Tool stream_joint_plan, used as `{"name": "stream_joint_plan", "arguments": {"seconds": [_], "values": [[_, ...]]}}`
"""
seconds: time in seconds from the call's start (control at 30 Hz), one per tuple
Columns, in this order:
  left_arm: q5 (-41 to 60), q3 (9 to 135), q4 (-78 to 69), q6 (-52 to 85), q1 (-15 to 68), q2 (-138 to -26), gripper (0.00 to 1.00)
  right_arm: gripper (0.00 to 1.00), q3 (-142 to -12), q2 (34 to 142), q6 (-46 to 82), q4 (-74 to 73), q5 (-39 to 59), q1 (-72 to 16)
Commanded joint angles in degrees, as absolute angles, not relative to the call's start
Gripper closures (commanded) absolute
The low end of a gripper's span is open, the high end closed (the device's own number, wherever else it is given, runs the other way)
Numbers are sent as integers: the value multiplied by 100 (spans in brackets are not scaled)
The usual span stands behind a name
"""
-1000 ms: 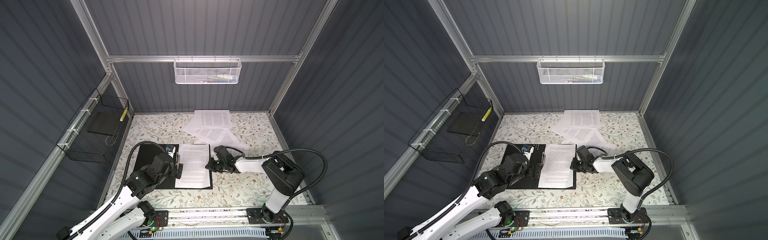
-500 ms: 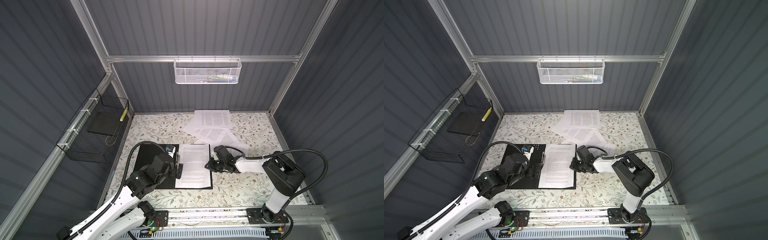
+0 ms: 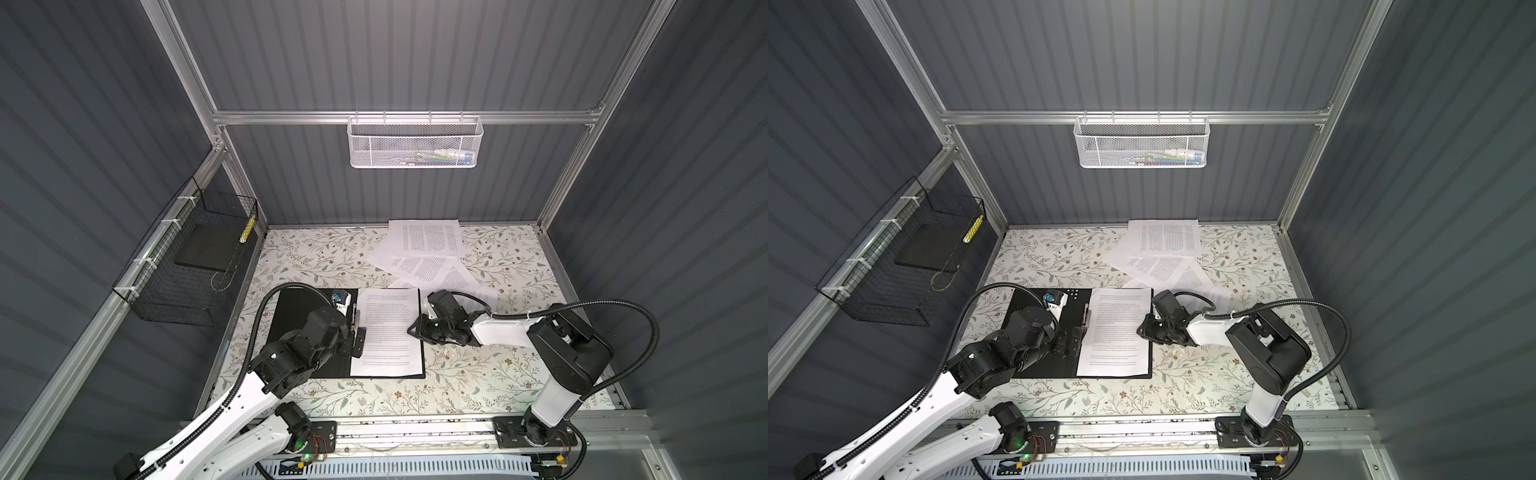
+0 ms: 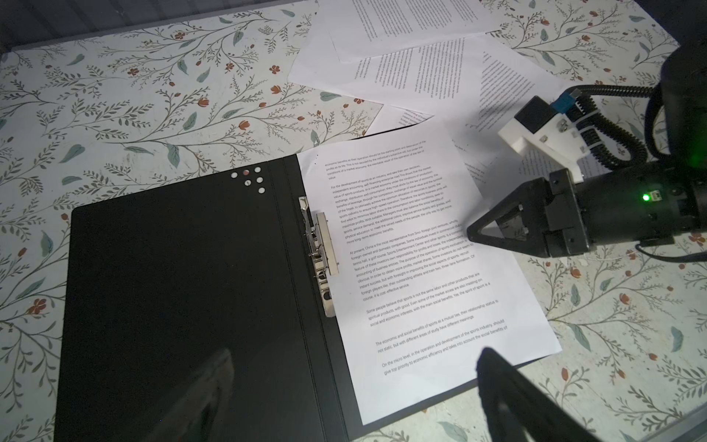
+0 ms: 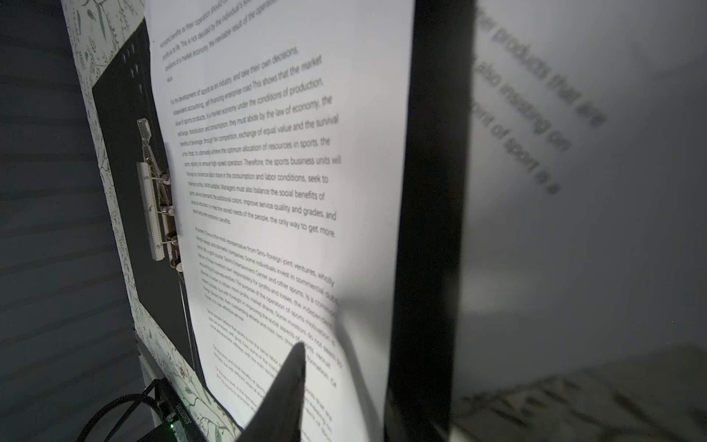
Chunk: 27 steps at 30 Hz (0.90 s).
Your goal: Put the files into the folder
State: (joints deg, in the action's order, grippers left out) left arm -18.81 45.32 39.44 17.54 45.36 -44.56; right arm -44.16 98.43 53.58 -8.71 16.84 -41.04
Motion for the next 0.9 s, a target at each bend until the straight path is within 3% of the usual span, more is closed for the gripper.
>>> {"name": "stream_joint_plan", "arguments": {"seconds": [0.0,0.1,0.17,0.2,0.37,0.57,0.87], "values": [[-1823,4616,4034,1644,4524,-4436,0,62,-4498,9714,5280,-588,1523,-4140],[-1822,4614,4034,1649,4524,-4430,0,51,-4524,9619,5226,-432,1426,-4140],[-1826,4614,4034,1645,4525,-4420,0,35,-4569,9520,5147,-228,1302,-4140],[-1823,4615,4034,1646,4526,-4421,0,3,-4587,9470,5102,-127,1232,-4133],[-1825,4614,4034,1642,4526,-4414,0,1,-4622,9040,4803,537,847,-3871],[-1809,4614,4030,1631,4524,-4403,0,1,-4175,8273,4461,768,888,-2742],[-1837,4608,4009,1641,4525,-4368,0,1,-4058,8352,4045,1012,1119,-1266]]}}
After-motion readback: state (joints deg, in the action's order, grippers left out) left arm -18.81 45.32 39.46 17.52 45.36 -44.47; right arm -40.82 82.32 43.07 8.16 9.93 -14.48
